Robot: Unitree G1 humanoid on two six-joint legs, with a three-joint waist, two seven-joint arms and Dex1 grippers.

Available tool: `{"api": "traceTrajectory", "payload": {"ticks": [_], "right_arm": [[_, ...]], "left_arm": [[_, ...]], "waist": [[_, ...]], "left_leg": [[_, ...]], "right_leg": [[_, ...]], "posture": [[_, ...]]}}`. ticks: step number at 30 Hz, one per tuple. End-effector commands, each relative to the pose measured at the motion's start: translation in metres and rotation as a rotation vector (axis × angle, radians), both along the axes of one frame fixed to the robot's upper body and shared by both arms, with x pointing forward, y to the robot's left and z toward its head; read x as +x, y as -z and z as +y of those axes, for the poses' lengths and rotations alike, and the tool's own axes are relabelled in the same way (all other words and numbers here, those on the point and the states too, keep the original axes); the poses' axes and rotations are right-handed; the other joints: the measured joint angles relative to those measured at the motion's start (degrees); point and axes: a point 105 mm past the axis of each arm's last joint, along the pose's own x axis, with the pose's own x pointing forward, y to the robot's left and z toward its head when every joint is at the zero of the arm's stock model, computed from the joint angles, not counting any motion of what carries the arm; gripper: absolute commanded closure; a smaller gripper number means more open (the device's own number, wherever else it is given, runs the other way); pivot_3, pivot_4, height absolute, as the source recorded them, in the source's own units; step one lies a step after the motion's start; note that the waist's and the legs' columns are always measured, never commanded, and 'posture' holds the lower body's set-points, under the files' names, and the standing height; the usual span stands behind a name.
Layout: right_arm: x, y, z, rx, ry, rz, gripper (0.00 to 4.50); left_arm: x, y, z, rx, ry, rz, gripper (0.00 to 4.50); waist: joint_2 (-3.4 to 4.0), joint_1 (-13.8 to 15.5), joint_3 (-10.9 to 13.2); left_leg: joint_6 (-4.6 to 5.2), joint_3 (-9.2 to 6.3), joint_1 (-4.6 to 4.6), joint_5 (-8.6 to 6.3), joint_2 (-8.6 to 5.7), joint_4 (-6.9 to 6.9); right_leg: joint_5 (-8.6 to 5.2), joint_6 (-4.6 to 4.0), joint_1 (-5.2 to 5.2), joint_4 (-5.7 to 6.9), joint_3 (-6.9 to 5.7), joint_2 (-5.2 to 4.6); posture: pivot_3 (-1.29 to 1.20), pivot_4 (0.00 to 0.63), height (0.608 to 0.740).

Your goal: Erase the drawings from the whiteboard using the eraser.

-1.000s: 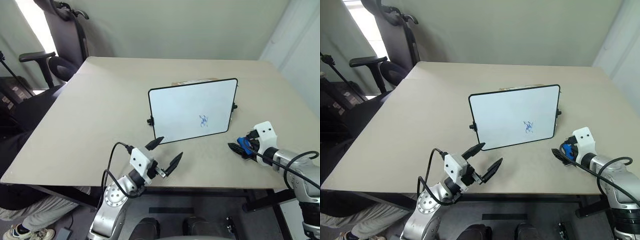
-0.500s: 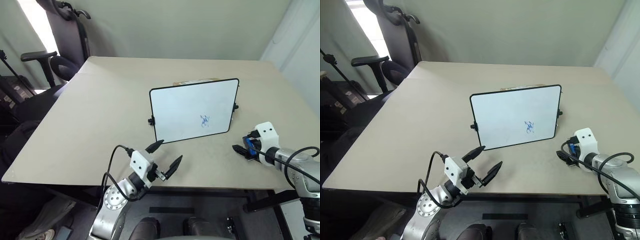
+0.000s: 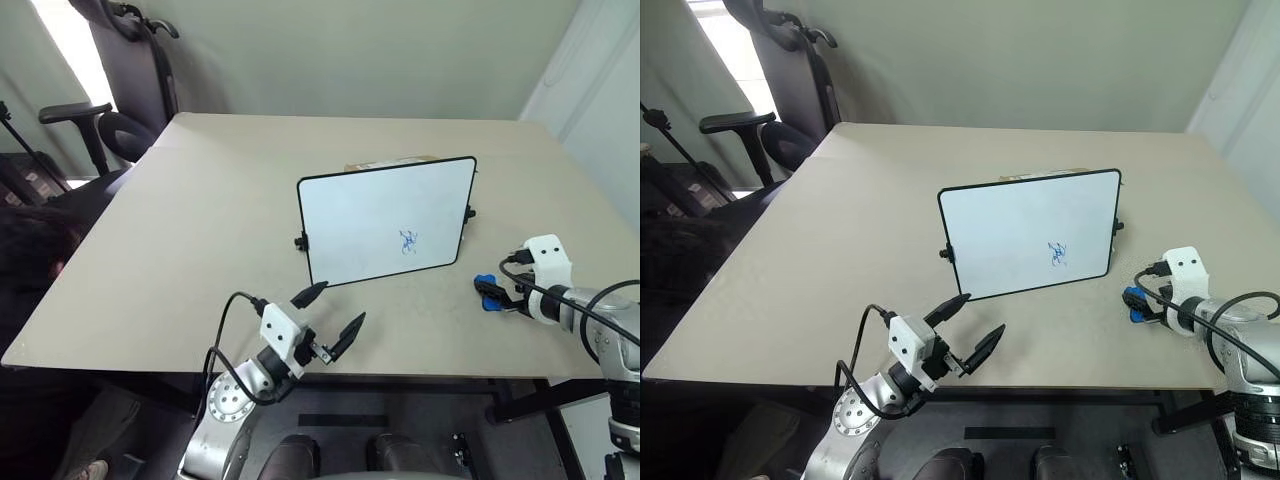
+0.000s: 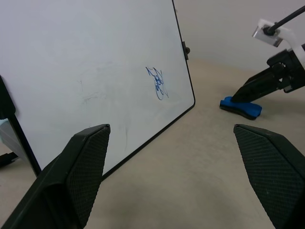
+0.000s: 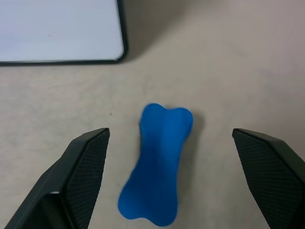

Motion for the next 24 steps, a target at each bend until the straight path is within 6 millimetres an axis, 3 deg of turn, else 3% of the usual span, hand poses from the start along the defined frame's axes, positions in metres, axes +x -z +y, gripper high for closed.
{"api": "traceTrajectory", "payload": {"ticks": [1,6,9,19,24], "right_arm": [[0.0038,-0.0061,-0.0045,-0.022,0.018,-0.008,0.13],[0.0058,-0.0017,-0.0019,-0.011,0.018,0.010,0.13],[0.0060,-0.0012,-0.0018,-0.008,0.017,0.012,0.63],[0.0067,-0.0017,-0.0004,-0.023,-0.006,0.021,3.88],[0.0065,-0.0053,-0.0011,-0.032,-0.011,0.009,4.29]], "left_arm": [[-0.0012,-0.0104,-0.0047,-0.015,0.014,-0.042,0.00],[-0.0011,-0.0100,-0.0054,-0.016,0.013,-0.040,0.00],[-0.0009,-0.0097,-0.0055,-0.016,0.010,-0.040,0.00],[0.0007,-0.0093,-0.0073,-0.020,0.011,-0.038,0.00],[0.0014,-0.0088,-0.0087,-0.023,0.012,-0.036,0.00]], "waist": [[0.04,0.0,0.0],[0.06,0.0,0.0],[0.07,0.0,0.0],[0.04,0.1,0.0],[0.05,0.1,0.0]], "left_leg": [[0.00,0.00,0.00,0.00,0.00,0.00],[0.00,0.00,0.00,0.00,0.00,0.00],[0.00,0.00,0.00,0.00,0.00,0.00],[0.00,0.00,-0.01,0.00,0.00,0.00],[0.00,0.00,-0.01,0.00,0.00,0.00]], "right_leg": [[0.00,0.00,0.00,0.01,0.00,0.00],[0.00,0.00,0.01,0.01,0.00,0.00],[0.00,0.00,0.00,0.01,0.00,0.00],[0.00,0.00,0.02,-0.02,0.00,0.00],[0.01,0.00,0.01,0.00,0.00,0.00]], "posture": [[0.00,0.150,0.736],[0.00,0.150,0.736],[0.00,0.150,0.736],[0.00,0.150,0.736],[0.00,0.150,0.736]]}}
